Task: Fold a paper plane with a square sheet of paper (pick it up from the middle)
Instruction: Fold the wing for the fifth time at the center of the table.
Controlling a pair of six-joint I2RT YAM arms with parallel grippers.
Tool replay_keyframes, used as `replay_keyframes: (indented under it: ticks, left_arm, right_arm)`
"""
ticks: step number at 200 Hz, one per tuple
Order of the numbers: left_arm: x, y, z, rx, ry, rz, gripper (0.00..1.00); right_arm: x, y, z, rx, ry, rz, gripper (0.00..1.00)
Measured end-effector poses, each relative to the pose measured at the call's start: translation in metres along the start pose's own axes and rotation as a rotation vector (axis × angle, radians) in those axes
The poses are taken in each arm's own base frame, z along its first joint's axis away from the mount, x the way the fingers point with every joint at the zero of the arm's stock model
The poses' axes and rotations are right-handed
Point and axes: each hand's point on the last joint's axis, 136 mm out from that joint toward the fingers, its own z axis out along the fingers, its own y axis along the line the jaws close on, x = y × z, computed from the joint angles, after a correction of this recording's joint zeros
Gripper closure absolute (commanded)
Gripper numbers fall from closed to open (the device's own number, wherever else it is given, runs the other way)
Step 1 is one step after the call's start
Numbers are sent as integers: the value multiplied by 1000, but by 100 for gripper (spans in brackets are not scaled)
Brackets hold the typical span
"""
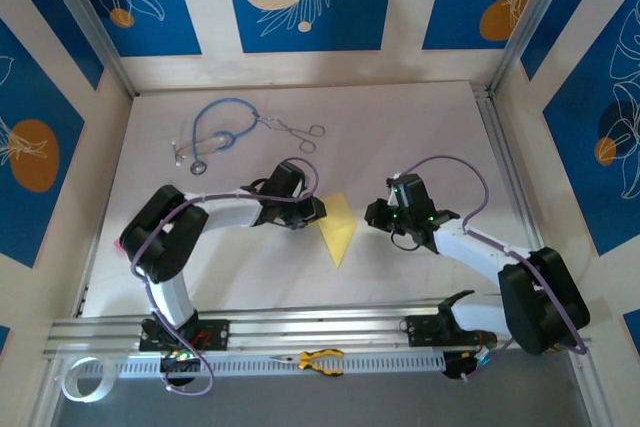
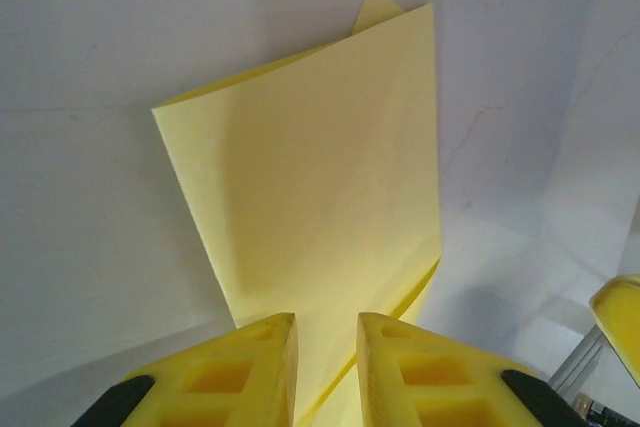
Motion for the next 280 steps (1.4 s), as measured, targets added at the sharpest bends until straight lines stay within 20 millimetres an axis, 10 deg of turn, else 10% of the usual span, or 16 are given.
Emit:
replay_keyframes:
  ticks: [113,280]
  left_arm:
    - [0,10,20,-27,34,16,82]
    - [0,4,26,25,97,106,83]
  right_arm:
    - [21,0,20,-42,125,115,63]
    - [15,-11,37,-106,229,248,64]
